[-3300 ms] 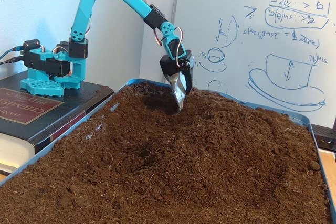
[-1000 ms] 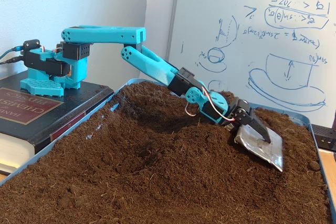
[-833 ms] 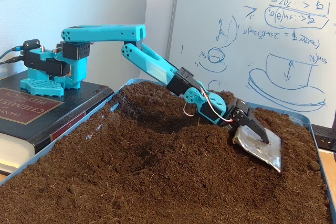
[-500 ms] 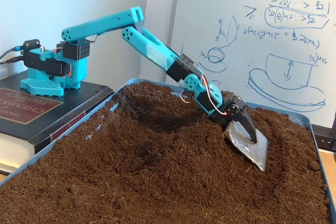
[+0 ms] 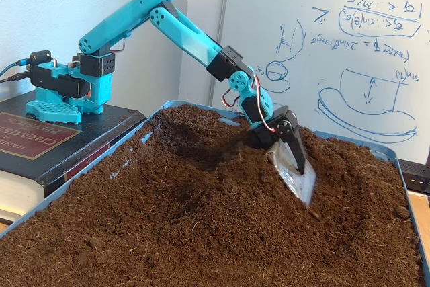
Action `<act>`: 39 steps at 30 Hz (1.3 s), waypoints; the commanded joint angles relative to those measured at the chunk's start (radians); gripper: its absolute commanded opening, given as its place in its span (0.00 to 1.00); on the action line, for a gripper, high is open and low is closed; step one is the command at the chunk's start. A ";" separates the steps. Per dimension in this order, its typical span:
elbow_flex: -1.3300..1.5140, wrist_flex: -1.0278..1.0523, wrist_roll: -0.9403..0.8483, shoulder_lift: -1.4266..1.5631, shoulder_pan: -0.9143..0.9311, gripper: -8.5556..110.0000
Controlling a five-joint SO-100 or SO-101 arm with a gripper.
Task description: Build a berm.
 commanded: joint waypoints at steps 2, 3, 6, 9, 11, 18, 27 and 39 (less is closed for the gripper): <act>0.152 0.055 -0.002 0.127 -0.028 0.07; 0.178 0.055 -0.002 0.146 -0.029 0.07; 0.239 0.054 -0.002 0.196 -0.035 0.07; 0.262 0.054 -0.002 0.222 -0.038 0.07; 0.268 0.054 -0.002 0.241 -0.038 0.07; 0.264 0.048 0.000 0.350 -0.028 0.07; 0.262 0.051 0.060 0.534 0.011 0.07; -0.112 0.038 0.321 0.417 -0.037 0.08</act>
